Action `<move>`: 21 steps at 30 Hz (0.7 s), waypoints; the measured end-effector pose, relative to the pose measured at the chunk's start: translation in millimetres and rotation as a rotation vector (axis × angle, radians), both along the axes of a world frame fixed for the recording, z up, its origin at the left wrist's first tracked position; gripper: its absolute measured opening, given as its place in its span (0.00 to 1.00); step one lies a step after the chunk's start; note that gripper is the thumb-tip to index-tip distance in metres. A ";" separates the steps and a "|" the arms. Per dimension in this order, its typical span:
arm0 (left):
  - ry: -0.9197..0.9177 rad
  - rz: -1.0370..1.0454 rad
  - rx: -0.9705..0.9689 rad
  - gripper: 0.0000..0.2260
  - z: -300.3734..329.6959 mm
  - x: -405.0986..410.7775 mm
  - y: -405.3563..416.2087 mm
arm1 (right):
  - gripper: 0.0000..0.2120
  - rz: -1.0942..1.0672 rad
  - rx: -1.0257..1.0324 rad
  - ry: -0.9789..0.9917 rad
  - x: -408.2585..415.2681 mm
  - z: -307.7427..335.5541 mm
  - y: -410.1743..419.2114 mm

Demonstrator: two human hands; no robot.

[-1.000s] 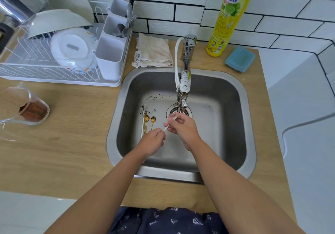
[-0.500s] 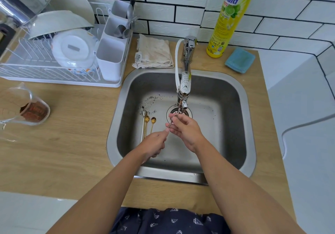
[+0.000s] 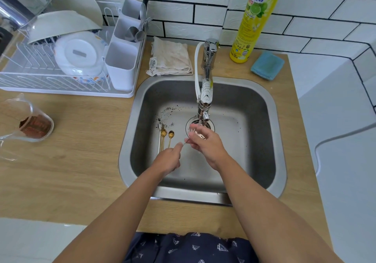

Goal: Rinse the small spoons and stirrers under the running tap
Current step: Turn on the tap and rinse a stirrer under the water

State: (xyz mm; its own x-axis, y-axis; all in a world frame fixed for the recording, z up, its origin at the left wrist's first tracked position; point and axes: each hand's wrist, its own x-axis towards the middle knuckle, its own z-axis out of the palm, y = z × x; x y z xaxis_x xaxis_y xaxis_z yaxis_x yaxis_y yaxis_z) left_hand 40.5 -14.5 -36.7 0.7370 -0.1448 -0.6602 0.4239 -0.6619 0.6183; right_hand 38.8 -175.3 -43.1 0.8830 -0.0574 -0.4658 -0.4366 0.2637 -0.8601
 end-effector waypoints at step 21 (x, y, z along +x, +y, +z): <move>-0.108 -0.061 -0.084 0.24 3.9 -3.4 -0.1 | 0.10 -0.087 -0.083 0.112 2.6 5.9 1.4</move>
State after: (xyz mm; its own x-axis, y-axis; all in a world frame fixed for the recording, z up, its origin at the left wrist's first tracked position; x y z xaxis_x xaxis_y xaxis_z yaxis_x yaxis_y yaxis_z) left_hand 37.1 -14.7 -32.7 0.7915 -0.2425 -0.5609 0.3122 -0.6285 0.7123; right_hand 41.4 -173.9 -37.2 0.8159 -0.1737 -0.5515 -0.5095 0.2351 -0.8277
